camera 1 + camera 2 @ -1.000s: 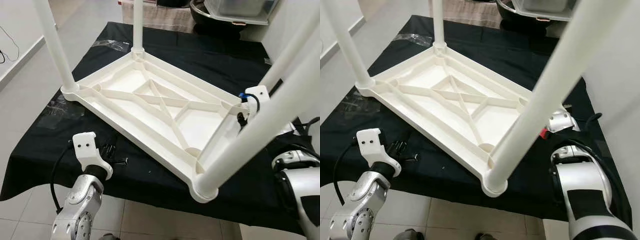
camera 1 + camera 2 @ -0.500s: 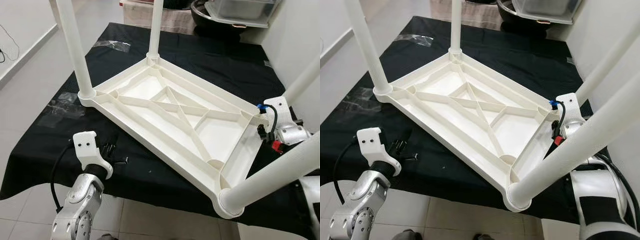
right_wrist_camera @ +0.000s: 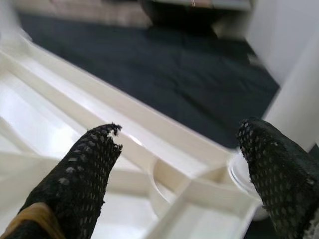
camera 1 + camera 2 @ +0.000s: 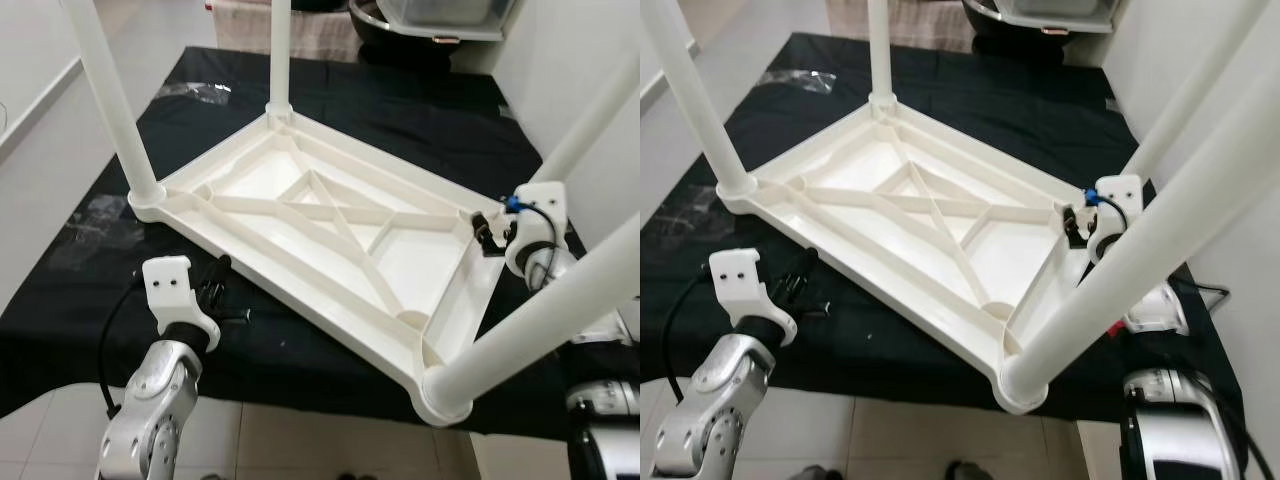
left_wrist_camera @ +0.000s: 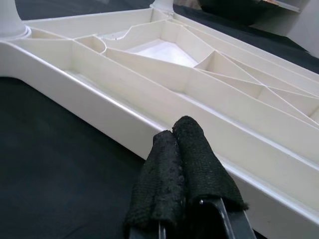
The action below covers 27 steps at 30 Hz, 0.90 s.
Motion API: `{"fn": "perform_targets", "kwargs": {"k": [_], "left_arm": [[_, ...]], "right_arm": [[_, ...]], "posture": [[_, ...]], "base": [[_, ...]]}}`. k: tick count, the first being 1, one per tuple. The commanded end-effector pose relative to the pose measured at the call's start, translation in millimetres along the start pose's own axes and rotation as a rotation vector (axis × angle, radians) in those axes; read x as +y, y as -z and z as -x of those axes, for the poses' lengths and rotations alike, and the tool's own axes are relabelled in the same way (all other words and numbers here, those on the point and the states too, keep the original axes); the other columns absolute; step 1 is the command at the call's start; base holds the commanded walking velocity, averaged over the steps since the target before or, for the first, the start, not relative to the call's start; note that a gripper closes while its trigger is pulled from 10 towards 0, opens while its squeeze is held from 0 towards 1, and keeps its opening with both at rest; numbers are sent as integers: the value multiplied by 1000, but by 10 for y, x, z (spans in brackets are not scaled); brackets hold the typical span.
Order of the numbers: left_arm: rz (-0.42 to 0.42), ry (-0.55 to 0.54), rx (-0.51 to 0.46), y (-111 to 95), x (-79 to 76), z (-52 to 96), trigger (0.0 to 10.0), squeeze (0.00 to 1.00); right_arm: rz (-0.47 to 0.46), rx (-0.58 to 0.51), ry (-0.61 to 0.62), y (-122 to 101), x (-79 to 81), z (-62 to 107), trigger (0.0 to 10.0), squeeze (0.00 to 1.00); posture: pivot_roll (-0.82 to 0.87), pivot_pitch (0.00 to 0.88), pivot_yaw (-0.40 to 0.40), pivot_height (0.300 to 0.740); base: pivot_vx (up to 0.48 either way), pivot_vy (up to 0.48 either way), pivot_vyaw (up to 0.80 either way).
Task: Building children table
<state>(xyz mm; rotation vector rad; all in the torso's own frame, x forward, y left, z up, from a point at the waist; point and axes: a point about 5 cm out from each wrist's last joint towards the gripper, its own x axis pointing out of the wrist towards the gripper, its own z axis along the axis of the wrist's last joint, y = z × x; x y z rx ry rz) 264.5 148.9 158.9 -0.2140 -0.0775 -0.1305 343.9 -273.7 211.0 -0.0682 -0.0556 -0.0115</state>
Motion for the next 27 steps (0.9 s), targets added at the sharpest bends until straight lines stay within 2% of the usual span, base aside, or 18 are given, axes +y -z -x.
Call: {"fn": "perform_targets", "kwargs": {"k": [1, 5, 12, 13, 14, 15, 16, 17, 18, 19, 20, 27], "left_arm": [[-17, 2, 31, 52, 20, -4, 10000, 0], [-45, 23, 54, 78, -4, -36, 10000, 0], [-55, 27, 52, 68, 3, -51, 10000, 0], [-60, 25, 49, 61, 13, -58, 10000, 0], [-60, 25, 49, 61, 13, -58, 10000, 0], [-64, 21, 45, 50, 28, -67, 10000, 0], [-64, 21, 45, 50, 28, -67, 10000, 0], [-68, 17, 42, 42, 38, -74, 10000, 0], [-68, 17, 42, 42, 38, -74, 10000, 0], [-76, 16, 38, 29, 54, -88, 10000, 0], [-78, 16, 36, 23, 57, -94, 10000, 0], [-75, 11, 26, 8, 54, -112, 10000, 0]], "right_arm": [[-41, -20, 28, 35, -125, 105, 10000, 0], [-58, 1, 95, 143, -285, 254, 10000, 0], [-86, 27, 83, 227, -268, 373, 10000, 0], [-97, 47, 38, 318, -146, 477, 10000, 0], [-97, 47, 38, 318, -146, 477, 10000, 0], [-130, 64, -17, 420, 29, 577, 10000, 0], [-130, 64, -17, 420, 29, 577, 10000, 0], [-162, 72, -62, 475, 158, 652, 10000, 0], [-162, 72, -62, 475, 158, 652, 10000, 0], [-208, 73, -124, 500, 362, 689, 10000, 0], [-214, 74, -139, 492, 420, 681, 10000, 0], [-201, 96, -89, 464, 469, 598, 10000, 0]], "posture": [[-26, 148, -45, 740], [-31, 147, -38, 740], [-45, 152, -34, 740], [-45, 152, -34, 740], [-45, 152, -34, 740], [-48, 153, -34, 740], [-48, 153, -34, 740], [-48, 153, -34, 740], [-48, 153, -34, 740], [-46, 148, -33, 740], [-46, 148, -33, 740], [-42, 141, -40, 740]], "base": [[0, 0, 0], [0, 480, 0], [0, 480, 0], [0, 480, 0], [0, 480, 0], [0, 480, 0], [0, 480, 0], [0, 480, 0], [0, 480, 0], [0, 480, 0], [0, 480, 0], [0, 480, 0]]}}
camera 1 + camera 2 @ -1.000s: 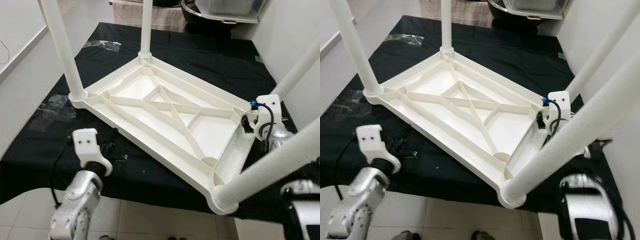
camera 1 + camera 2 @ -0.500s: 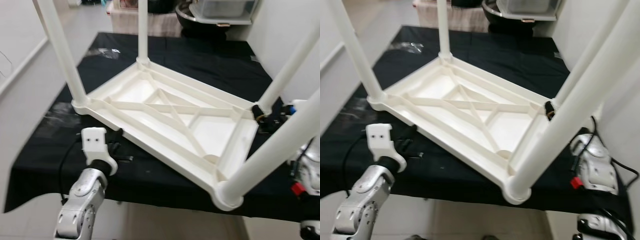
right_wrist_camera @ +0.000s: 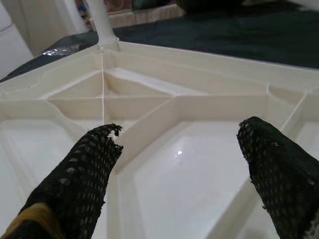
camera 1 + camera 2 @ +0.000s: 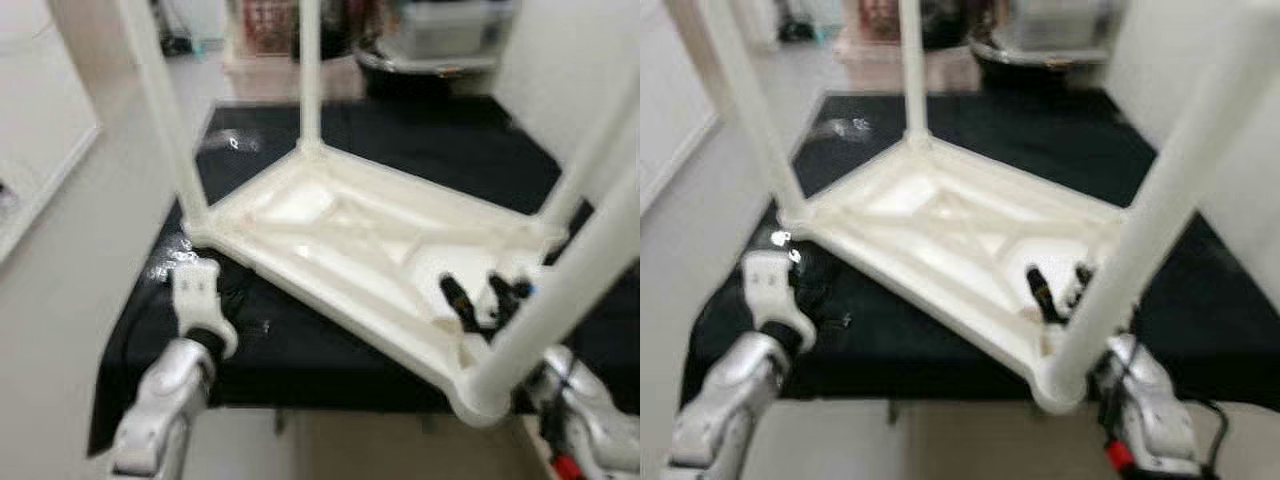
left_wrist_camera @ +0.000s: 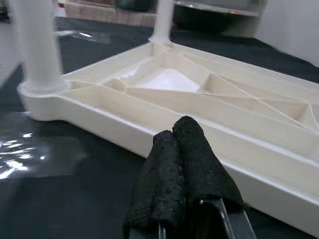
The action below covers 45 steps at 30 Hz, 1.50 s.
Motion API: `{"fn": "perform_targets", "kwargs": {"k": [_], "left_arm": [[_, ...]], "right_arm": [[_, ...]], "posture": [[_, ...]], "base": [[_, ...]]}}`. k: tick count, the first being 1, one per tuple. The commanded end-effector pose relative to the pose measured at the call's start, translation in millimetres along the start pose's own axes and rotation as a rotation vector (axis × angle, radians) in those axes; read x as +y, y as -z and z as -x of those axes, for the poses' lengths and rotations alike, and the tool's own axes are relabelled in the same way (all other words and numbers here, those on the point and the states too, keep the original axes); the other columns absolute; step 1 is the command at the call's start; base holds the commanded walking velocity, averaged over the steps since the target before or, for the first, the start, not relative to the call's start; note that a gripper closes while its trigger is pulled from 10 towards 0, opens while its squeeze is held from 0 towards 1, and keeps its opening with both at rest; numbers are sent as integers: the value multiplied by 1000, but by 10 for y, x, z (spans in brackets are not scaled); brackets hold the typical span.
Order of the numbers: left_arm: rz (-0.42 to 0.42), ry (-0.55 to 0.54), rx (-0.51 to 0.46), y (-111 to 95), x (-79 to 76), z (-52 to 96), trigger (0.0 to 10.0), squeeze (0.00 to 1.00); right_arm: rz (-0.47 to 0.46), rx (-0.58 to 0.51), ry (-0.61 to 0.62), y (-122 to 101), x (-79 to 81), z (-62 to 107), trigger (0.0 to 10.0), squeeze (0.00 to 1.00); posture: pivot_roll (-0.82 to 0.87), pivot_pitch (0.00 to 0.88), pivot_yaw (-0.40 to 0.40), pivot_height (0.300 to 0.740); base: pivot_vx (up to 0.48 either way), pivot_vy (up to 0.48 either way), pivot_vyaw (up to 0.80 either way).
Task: Building children table
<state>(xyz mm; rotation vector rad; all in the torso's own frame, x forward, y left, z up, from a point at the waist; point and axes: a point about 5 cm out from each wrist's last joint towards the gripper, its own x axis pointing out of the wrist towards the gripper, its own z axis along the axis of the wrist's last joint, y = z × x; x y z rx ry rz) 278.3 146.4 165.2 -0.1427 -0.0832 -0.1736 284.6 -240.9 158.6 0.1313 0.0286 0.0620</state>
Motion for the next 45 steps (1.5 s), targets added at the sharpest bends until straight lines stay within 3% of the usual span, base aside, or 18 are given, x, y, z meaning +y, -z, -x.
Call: {"fn": "perform_targets", "kwargs": {"k": [1, 7, 9, 11, 15, 18, 27, 31, 39, 45], "left_arm": [[-4, -35, 23, 61, 68, 36, 10000, 0], [0, -22, 18, 57, 11, 13, 10000, 0], [0, -21, 13, 48, 4, 4, 10000, 0], [4, -25, -1, 26, 5, -15, 10000, 0], [17, -37, -15, 8, 10, -25, 10000, 0], [20, -29, -23, -1, -12, -16, 10000, 0], [56, 83, -39, -14, -175, 44, 10000, 0], [56, 196, -69, -62, -289, 109, 10000, 0], [32, 262, -81, -86, -349, 152, 10000, 0], [74, 392, -74, -97, -532, 209, 10000, 0]], "right_arm": [[0, 15, -17, 17, 111, -35, 10000, 0], [20, 16, 28, -49, 278, -104, 10000, 0], [14, 14, 19, -55, 359, -129, 10000, 0], [-9, 9, -22, -68, 545, -181, 10000, 0], [-7, 2, -59, -87, 676, -224, 10000, 0], [1, -6, -53, -120, 680, -258, 10000, 0], [30, -12, 8, -198, 489, -280, 10000, 0], [59, -16, 26, -239, 405, -277, 10000, 0], [69, -23, 8, -259, 411, -273, 10000, 0], [83, -29, 8, -291, 373, -278, 10000, 0]], "posture": [[-42, 141, -40, 740], [-39, 138, -48, 740], [-36, 138, -50, 740], [-30, 137, -54, 740], [-24, 138, -58, 740], [-22, 141, -59, 740], [-29, 144, -53, 740], [-27, 145, -51, 740], [-27, 145, -52, 740], [-27, 142, -51, 740]], "base": [[0, 480, 0], [0, 480, 0], [0, 480, 0], [0, 480, 0], [0, 426, 0], [0, 87, 0], [0, 0, 0], [0, 0, 0], [267, -397, 0], [258, -402, 0]]}}
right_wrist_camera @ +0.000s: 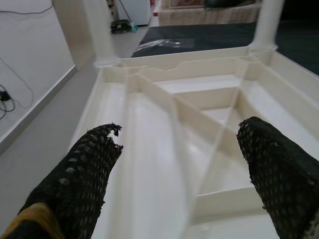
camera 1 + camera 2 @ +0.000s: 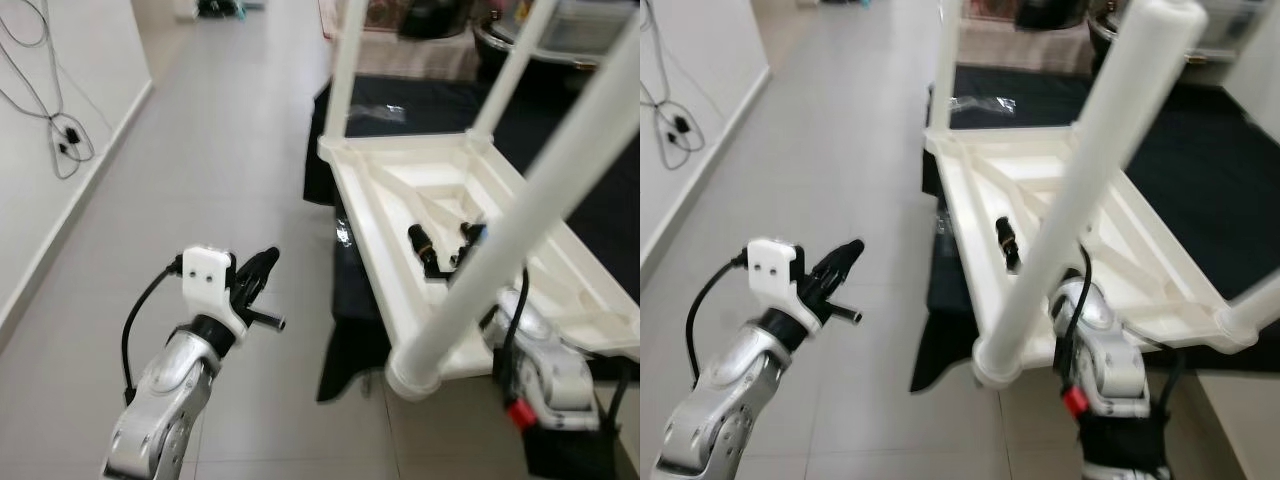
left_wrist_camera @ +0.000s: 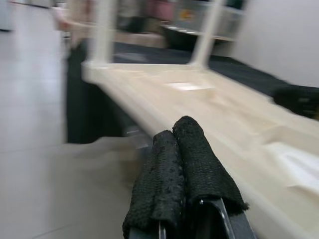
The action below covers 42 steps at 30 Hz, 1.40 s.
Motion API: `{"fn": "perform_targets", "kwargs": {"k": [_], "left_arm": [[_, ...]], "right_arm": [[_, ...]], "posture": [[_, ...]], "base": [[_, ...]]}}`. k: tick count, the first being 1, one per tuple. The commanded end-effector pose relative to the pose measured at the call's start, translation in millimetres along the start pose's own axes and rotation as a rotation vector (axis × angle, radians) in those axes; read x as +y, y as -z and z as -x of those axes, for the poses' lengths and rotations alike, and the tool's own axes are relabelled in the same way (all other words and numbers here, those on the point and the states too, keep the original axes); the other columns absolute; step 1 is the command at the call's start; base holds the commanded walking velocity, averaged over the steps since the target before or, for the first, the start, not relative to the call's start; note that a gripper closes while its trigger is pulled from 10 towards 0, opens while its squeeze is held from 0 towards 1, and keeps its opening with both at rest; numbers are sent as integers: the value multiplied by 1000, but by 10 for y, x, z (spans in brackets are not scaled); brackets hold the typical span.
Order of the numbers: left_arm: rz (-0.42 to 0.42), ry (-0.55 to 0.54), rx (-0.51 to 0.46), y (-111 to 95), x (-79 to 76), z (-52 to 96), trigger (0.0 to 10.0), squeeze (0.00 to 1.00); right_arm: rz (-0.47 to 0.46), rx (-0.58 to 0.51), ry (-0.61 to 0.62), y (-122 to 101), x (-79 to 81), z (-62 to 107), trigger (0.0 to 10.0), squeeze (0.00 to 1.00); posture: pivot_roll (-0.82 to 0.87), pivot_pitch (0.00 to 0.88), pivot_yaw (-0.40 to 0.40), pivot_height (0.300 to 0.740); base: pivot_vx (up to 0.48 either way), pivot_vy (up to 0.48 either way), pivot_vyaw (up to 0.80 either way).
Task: Building children table
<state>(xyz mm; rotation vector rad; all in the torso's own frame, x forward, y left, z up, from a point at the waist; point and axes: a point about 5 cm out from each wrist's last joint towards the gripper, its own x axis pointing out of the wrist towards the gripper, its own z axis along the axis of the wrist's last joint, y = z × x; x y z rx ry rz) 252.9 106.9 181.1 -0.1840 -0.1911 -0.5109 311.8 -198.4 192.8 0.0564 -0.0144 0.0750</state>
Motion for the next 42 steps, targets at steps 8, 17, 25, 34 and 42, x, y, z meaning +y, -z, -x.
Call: {"fn": "perform_targets", "kwargs": {"k": [8, 17, 25, 34, 42], "left_arm": [[59, 138, 15, 14, -211, 37, 10000, 0], [44, 74, 3, 3, -163, 105, 10000, 0], [17, -22, -14, -24, -46, 134, 10000, 0], [-32, -159, -4, -14, 87, 189, 10000, 0], [-62, -276, 68, 66, 153, 309, 10000, 0]], "right_arm": [[20, 19, 25, 9, -122, 15, 10000, 0], [48, 36, -79, 37, -23, 24, 10000, 0], [41, 34, -143, 41, 39, 41, 10000, 0], [37, 6, -285, -14, 139, 63, 10000, 0], [50, 25, -294, 57, 151, 63, 10000, 0]], "posture": [[-28, 144, -50, 740], [-24, 148, -51, 740], [-23, 151, -49, 740], [-18, 151, -48, 740], [-5, 152, -47, 740]], "base": [[257, -384, 0], [28, -28, 0], [0, 0, 0], [0, 0, 0], [0, 0, 0]]}}
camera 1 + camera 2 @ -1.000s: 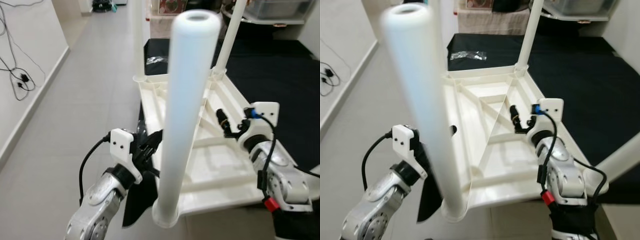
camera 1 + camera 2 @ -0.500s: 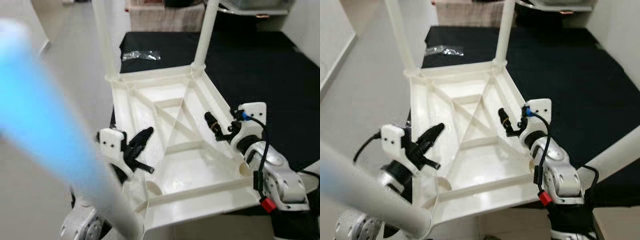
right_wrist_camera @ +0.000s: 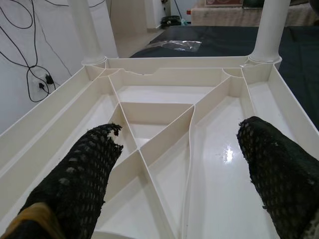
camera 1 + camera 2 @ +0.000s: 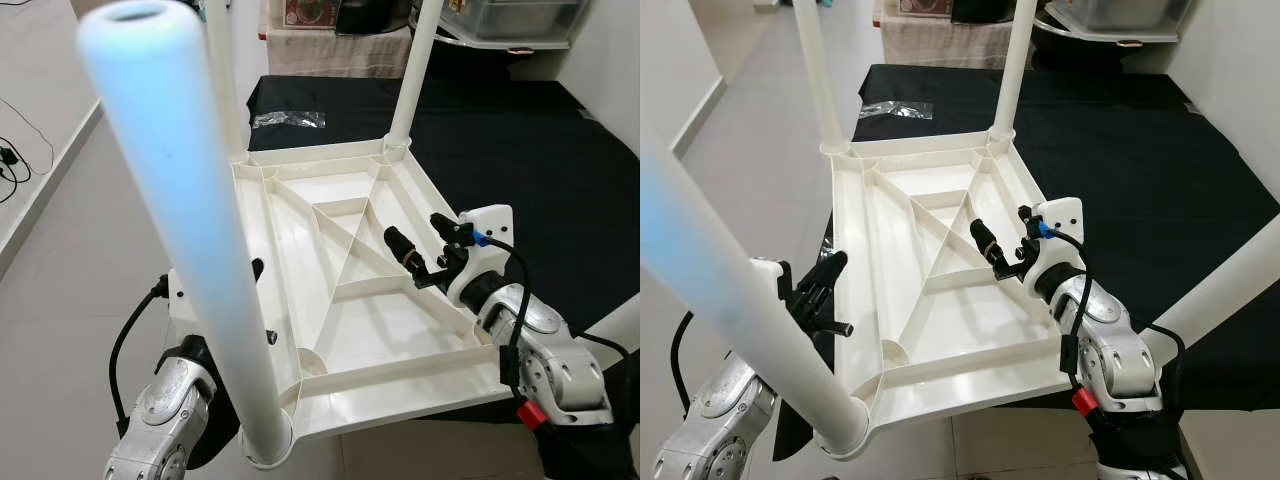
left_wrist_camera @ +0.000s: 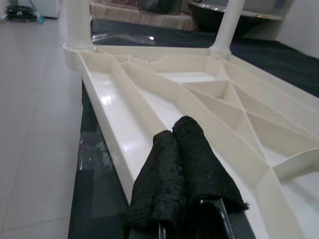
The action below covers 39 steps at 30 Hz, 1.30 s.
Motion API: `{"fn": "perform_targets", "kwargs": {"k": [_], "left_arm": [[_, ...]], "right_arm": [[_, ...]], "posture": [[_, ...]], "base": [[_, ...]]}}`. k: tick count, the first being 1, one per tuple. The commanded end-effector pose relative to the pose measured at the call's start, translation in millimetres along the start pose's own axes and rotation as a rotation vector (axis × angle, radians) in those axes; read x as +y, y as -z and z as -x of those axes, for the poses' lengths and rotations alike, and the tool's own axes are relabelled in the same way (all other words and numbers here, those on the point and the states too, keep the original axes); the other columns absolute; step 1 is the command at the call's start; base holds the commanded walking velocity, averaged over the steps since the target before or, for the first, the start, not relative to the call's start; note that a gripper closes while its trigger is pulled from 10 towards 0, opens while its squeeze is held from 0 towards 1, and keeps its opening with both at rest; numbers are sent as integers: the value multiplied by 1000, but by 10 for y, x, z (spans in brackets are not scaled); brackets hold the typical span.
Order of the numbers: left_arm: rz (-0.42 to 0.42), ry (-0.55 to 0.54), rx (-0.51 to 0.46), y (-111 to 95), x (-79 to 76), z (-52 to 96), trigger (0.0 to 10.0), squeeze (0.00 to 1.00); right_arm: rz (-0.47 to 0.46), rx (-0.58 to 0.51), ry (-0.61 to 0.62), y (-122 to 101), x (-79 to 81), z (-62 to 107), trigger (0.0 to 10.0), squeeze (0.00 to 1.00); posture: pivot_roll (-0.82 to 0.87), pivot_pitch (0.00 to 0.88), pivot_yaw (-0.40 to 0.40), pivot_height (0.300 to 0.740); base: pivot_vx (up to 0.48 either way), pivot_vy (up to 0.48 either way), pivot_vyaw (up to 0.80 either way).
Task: Building children table
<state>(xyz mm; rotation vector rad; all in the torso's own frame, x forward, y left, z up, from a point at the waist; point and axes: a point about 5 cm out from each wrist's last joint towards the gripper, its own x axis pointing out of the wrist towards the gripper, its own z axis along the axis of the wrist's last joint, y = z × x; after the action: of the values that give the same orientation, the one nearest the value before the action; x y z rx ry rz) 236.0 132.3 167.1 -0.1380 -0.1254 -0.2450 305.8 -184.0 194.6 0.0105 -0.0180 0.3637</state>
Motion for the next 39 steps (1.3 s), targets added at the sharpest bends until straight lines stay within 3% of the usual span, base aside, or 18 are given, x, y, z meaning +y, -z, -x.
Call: {"fn": "perform_targets", "kwargs": {"k": [1, 6, 10, 15, 22, 30, 33, 39], "left_arm": [[-35, -45, 22, 24, 54, 55, 10000, 0], [-78, -97, 32, 36, 151, 118, 10000, 0], [-75, -105, 38, 51, 153, 156, 10000, 0], [-88, -124, 57, 83, 142, 168, 10000, 0], [-108, -158, 76, 87, 171, 160, 10000, 0], [-125, -162, 82, 83, 207, 153, 10000, 0], [-128, -158, 80, 72, 221, 132, 10000, 0], [-130, -158, 81, 71, 211, 124, 10000, 0]], "right_arm": [[4, 26, -7, 92, 12, 13, 10000, 0], [17, 36, -38, 131, 35, 16, 10000, 0], [107, 34, -277, 86, 141, 106, 10000, 0], [124, 39, -284, 58, 95, 94, 10000, 0], [129, 36, -291, 75, 147, 71, 10000, 0], [123, 25, -308, 71, 173, 78, 10000, 0], [114, 15, -436, 20, 258, 145, 10000, 0], [121, 13, -448, 4, 266, 145, 10000, 0]], "posture": [[-3, 151, -47, 740], [1, 145, -48, 740], [1, 142, -47, 740], [1, 138, -52, 740], [4, 141, -53, 740], [3, 143, -45, 740], [0, 143, -39, 740], [0, 143, -38, 740]], "base": [[0, 0, 0], [0, 0, 0], [0, 0, 0], [0, 0, 0], [0, 0, 0], [-275, 0, 0], [-279, 0, 0], [-287, 0, 0]]}}
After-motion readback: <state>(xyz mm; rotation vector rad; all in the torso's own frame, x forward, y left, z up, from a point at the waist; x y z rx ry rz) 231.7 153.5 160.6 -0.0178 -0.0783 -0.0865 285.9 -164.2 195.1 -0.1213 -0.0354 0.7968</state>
